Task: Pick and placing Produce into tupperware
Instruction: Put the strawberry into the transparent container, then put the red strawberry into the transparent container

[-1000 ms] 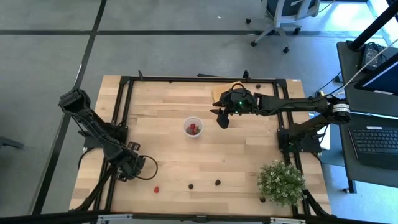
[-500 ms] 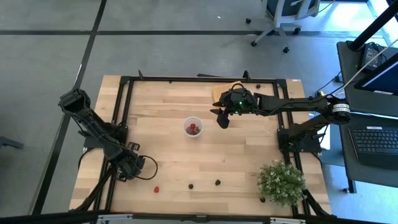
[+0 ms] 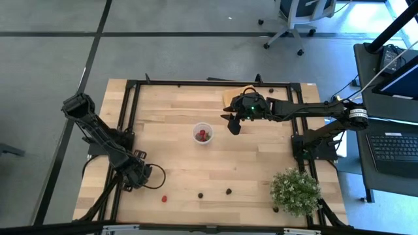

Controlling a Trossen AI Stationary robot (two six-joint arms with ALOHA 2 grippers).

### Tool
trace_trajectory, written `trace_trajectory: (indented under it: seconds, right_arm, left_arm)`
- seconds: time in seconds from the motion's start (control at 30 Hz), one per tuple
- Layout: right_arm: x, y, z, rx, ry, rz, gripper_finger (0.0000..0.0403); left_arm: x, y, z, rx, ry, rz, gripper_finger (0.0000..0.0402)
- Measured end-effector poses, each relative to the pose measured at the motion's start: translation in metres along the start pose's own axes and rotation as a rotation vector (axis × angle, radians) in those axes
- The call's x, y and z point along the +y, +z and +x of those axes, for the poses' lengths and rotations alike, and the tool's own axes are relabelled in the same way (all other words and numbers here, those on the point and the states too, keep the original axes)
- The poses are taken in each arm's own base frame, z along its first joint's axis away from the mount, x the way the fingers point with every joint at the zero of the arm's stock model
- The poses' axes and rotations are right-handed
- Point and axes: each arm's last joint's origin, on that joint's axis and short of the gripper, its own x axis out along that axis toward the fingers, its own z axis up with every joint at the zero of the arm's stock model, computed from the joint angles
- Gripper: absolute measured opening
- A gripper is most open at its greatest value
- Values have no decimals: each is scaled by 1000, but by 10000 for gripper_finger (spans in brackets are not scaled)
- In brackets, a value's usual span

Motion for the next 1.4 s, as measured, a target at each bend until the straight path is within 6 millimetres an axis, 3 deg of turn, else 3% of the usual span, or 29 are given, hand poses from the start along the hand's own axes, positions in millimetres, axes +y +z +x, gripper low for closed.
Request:
trace_trajectory:
  seconds: [0.17,0.57,1.4]
  right_arm:
    - [0,0,0,0,0,0,161]
    - [0,0,0,1,0,-1,161]
    - [7,-2,0,11,19,-15,161]
  left_arm:
    - [-1,0,0,15,-19,-3,212]
    - [2,-10,0,178,-80,-18,211]
    - [2,-5,2,71,-32,-37,200]
